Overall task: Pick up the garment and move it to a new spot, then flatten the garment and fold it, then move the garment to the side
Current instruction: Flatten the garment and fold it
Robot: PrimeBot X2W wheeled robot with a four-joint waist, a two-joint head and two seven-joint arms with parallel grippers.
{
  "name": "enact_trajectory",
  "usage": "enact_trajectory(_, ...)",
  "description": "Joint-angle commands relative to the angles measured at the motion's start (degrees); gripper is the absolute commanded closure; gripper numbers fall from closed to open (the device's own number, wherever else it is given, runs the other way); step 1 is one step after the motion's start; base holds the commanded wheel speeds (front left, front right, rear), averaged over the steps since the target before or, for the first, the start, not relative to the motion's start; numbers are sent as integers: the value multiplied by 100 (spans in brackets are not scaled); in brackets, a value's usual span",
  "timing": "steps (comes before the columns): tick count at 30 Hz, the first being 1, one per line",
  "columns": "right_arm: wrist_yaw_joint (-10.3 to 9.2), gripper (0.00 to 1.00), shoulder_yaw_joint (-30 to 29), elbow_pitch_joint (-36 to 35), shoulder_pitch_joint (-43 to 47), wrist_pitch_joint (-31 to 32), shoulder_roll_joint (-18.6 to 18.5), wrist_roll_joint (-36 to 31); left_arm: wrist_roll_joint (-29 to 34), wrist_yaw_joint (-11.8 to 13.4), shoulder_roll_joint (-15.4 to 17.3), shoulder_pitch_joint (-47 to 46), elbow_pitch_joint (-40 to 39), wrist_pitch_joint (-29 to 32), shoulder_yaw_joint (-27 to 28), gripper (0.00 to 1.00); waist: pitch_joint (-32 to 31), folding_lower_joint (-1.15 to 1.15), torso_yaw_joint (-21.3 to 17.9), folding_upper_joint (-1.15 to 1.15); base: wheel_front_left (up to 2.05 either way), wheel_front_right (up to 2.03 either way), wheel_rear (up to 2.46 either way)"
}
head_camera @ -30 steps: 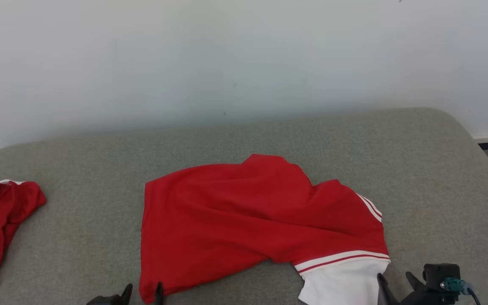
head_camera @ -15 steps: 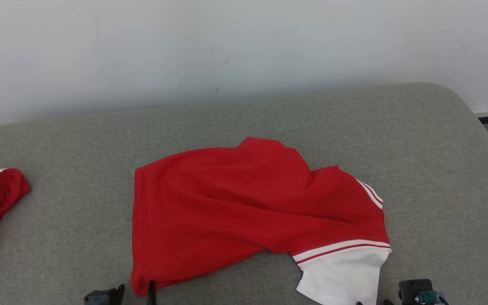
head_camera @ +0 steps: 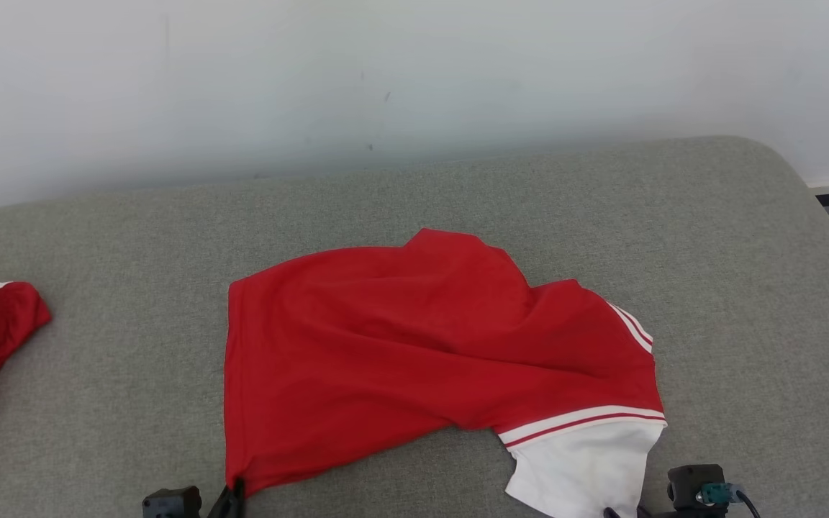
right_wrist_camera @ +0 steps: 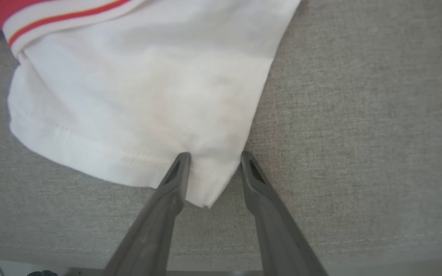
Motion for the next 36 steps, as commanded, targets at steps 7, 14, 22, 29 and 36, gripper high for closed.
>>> enact_trajectory(7, 10, 100, -146, -40, -128, -298, 55, 61, -265, -105, -2, -65, 39, -181, 95, 100, -91, 0, -36, 0, 0, 0, 0)
enact_trajectory(14, 10, 100, -483, -933, -282, -709, -18, 363, -802, -367, -38, -245, -441, -228, 258, 100, -209, 0, -93, 0, 0, 0, 0)
enact_trajectory(22, 10, 100, -502, -2449, -828, -518, -348, 981, -1945, -553, -69, -856, -1523, 448, 329, 100, -214, 0, -193, 0, 0, 0, 0)
enact_trajectory(29, 10, 100, -211, -3011, -1834, -193, -811, 1389, -2637, -590, 172, -1598, -2271, 1205, 415, 100, -132, 0, -344, 0, 0, 0, 0)
enact_trajectory(36, 10, 100, 218, -2708, -3489, -125, -1224, 1640, -3151, -486, 428, -2673, -2587, 1826, 701, 100, 105, 0, -505, 0, 0, 0, 0)
